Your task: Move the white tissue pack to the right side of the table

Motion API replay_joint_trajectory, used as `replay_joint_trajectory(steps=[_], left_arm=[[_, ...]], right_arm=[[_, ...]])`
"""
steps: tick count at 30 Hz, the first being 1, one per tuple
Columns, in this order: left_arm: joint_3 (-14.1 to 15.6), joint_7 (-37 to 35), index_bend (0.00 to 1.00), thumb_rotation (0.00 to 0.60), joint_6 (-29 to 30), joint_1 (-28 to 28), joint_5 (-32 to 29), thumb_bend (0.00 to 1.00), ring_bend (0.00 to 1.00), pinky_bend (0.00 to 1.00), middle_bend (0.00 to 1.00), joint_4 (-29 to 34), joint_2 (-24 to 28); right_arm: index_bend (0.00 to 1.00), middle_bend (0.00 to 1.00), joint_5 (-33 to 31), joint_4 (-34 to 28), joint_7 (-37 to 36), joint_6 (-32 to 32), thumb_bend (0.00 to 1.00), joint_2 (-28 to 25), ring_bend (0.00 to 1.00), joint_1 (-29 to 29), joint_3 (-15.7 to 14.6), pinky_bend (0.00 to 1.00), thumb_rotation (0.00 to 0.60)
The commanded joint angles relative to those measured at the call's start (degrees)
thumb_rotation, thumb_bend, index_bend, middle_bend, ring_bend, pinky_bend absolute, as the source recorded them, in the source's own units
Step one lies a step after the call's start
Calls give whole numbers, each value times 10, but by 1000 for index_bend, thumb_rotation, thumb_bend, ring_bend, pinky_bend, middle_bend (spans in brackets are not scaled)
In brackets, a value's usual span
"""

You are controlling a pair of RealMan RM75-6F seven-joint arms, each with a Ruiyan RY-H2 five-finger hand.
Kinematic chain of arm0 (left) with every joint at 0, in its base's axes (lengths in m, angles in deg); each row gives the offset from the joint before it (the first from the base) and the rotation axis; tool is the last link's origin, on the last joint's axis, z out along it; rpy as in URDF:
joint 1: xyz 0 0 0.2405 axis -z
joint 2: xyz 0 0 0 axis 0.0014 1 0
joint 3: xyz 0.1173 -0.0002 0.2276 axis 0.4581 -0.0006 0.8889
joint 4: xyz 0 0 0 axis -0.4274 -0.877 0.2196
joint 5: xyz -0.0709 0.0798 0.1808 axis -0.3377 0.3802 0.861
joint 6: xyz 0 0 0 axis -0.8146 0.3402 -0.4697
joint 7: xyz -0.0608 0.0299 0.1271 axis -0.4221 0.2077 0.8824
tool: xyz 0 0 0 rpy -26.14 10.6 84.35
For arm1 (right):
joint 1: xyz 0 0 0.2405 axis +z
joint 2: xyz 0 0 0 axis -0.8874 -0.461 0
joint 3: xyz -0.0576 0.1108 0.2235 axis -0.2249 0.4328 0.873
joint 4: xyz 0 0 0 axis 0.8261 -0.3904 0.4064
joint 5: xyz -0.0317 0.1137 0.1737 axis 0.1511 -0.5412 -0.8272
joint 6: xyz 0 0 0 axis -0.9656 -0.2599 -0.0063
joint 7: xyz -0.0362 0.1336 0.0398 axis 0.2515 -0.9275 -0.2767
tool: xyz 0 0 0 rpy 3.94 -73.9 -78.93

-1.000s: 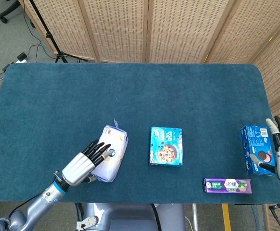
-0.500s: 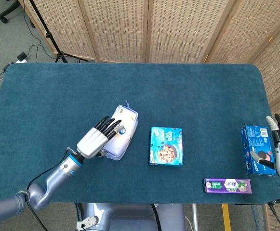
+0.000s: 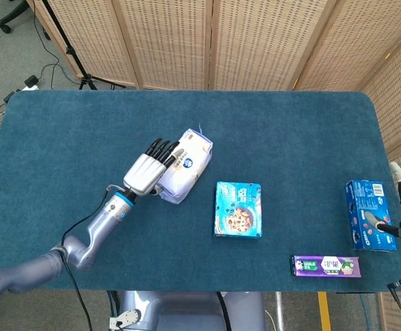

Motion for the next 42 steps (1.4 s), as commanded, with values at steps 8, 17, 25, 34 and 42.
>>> replay_joint_trajectory(steps=[8,17,25,34,42], left_arm=[[-30,-21,0,600,-27,80,-40,0,0,0,0,-120,-57],[-41,-31,0,600,-55,140,-61,0,0,0,0,-206,-85],[-44,-64,0,600,-51,167,-77,0,0,0,0,-235,-99],[-25,-41,0,600,-15,50,-118,0,0,0,0,17,93],[7,14,0,600,55,-94,-215,0,0,0,0,250,267]], right_arm=[[0,0,0,1,5,-2,0,1,0,0,1,0,600],[0,0,-6,15,3,4,0,6,0,4,4,0,600],[0,0,-2,12,9,1,0,6,0,3,2,0,600],[0,0,17,12,2,10,0,4,0,16,3,0,600],[51,0,87,27,-41,62,34,-29,0,89,16,0,600]])
